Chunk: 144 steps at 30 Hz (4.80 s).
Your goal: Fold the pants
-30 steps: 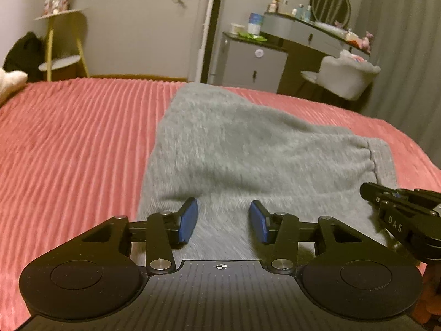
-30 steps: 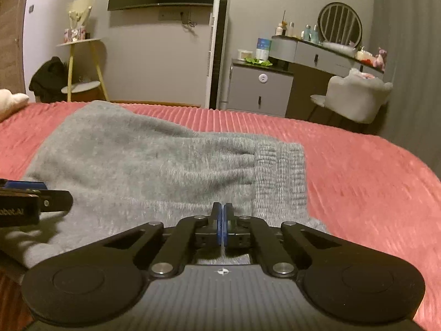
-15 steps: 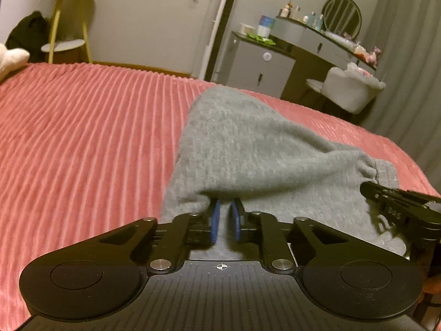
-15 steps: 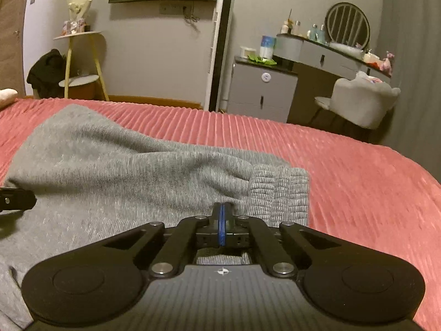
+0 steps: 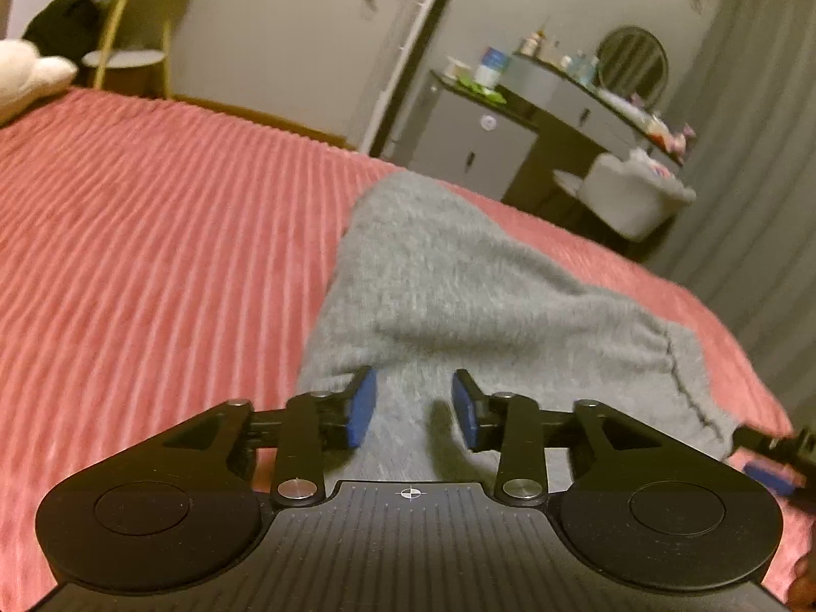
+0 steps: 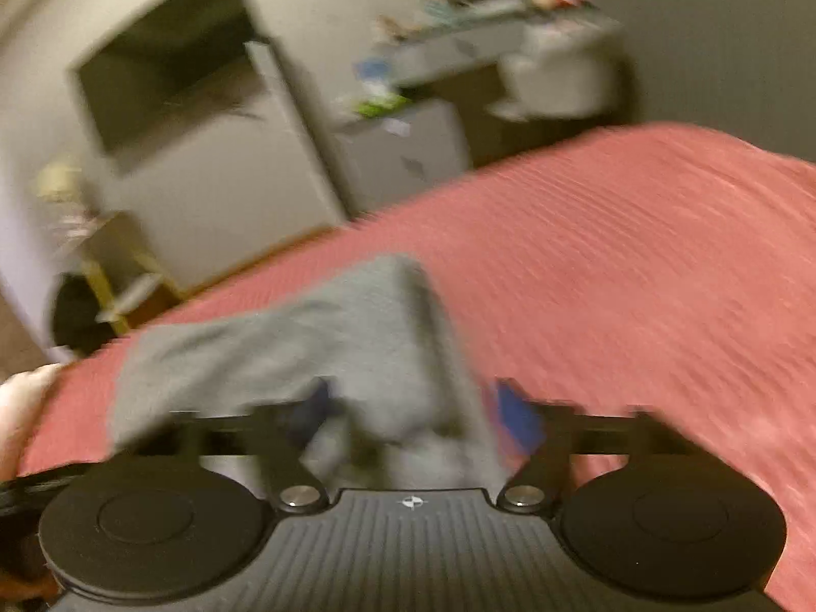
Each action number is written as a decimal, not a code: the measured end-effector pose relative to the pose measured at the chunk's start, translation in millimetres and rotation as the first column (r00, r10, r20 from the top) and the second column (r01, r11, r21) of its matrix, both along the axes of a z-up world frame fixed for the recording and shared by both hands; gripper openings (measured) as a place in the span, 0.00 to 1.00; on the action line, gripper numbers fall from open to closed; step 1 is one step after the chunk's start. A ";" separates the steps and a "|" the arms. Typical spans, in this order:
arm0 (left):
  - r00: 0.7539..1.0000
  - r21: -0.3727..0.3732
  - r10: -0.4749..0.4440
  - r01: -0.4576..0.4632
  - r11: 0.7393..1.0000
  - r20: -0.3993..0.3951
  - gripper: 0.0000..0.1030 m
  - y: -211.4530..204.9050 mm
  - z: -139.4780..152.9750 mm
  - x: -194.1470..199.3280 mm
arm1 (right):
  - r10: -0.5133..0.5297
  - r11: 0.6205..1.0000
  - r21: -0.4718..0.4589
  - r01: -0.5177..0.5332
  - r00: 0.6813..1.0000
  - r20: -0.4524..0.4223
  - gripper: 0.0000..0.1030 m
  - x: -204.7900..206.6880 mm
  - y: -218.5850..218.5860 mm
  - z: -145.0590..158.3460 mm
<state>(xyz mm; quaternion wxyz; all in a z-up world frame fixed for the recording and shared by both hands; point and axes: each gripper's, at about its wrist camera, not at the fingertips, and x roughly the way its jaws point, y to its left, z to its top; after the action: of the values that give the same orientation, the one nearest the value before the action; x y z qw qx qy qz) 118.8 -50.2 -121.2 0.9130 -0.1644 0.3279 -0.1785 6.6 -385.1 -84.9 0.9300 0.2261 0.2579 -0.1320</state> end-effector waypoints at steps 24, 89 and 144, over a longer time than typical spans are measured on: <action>0.979 -0.195 0.095 -0.131 0.972 -0.182 0.85 50.8 -26.5 -67.9 | 0.030 0.846 0.533 -0.031 0.999 0.011 0.82 26.0 -17.5 -39.1; 0.968 -0.055 0.112 -0.127 0.990 -0.223 0.76 33.1 -24.4 -45.6 | 0.107 0.887 0.453 -0.090 0.994 -0.013 0.58 16.7 -48.2 -24.8; 0.933 0.075 0.142 -0.124 0.989 -0.330 0.84 24.0 -13.9 -53.9 | -0.027 0.897 0.442 0.017 0.999 0.018 0.50 -15.3 -32.9 -16.7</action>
<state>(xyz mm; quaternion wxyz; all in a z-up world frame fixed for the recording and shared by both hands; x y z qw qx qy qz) 64.9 -26.1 -135.0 0.8581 -0.1898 0.4709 -0.0772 -8.6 -418.0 -101.6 0.8558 0.4358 0.2676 -0.0778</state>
